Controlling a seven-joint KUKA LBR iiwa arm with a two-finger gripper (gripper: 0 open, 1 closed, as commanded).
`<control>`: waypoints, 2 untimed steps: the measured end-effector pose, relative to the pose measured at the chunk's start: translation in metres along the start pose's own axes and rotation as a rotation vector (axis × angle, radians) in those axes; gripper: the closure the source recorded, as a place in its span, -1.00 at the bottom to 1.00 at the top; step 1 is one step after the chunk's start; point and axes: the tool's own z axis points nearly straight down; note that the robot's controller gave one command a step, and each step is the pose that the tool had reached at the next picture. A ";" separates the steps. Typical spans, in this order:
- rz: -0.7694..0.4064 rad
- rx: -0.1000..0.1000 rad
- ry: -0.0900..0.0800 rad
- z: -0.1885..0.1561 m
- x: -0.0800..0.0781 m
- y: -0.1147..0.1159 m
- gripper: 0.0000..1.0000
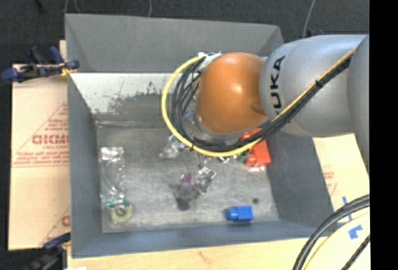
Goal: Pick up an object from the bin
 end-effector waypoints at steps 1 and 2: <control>-0.192 0.004 0.001 0.070 0.011 -0.018 -1.00; -0.194 0.009 -0.003 0.067 0.009 -0.019 1.00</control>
Offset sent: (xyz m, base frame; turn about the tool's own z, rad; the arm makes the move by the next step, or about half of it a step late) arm 0.0020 -0.0203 -0.0737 -0.1938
